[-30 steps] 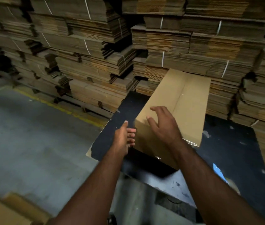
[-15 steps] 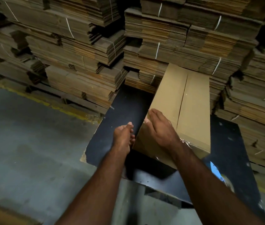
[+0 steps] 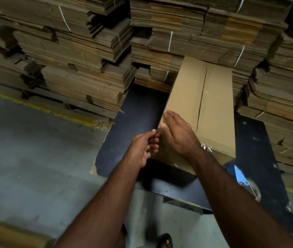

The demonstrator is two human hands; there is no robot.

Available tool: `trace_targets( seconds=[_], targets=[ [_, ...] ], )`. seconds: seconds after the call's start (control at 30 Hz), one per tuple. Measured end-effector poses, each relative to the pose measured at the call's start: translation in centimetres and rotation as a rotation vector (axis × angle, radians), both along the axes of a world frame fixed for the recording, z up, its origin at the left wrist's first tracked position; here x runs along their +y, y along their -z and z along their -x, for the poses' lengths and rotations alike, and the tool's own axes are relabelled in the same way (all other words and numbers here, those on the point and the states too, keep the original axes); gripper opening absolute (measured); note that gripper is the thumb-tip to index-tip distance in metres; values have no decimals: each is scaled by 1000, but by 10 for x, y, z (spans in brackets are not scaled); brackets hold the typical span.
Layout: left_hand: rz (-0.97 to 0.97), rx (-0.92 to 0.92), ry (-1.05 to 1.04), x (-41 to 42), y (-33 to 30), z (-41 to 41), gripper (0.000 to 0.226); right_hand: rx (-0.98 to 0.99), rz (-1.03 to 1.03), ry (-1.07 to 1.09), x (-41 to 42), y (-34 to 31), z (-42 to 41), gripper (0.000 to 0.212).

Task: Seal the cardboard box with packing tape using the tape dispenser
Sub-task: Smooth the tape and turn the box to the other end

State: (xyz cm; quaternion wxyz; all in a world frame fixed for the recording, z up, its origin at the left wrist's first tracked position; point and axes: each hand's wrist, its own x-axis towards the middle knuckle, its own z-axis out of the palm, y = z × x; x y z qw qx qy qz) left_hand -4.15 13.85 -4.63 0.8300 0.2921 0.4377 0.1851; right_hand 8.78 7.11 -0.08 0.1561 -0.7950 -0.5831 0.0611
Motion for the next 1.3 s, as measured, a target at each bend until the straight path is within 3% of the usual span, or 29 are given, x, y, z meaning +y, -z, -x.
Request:
trace_targets(
  seconds=[0.13,0.3,0.5,0.63,0.73,0.8,0.9,1.0,1.1,1.17,1.23,1.3],
  targets=[
    [-223,19,-32,4,6,2,19,-22,-1,-7,0,0,0,60],
    [-783,241,-65,23,12,-4,21,-96,73,-33,-2,-2,-1,72],
    [-957,386,-153,7,16,-21,21,-173,106,-11,1,5,2,65],
    [-1053,508,-41,12,16,-18,37,-172,134,-26,2,1,3,67],
    [-1102,441,-153,14,13,-8,36,-163,152,-22,2,1,2,68],
    [-1071,258,-193,2,10,-5,48,-176,158,-25,2,2,1,68],
    [-819,45,-99,-19,5,-6,56,-155,154,-27,2,3,1,66],
    [-643,64,-77,-21,-2,-13,52,-207,157,-47,2,5,1,65],
    [-433,80,6,-8,-7,-20,64,-251,170,-49,4,8,1,62],
    [-369,75,80,2,-12,-20,70,-256,186,-38,4,8,3,64],
    [-356,12,142,9,-23,-18,60,-269,199,-39,4,6,5,66],
    [-396,3,247,13,-31,-13,69,-269,208,-49,4,3,7,67]
  ],
)
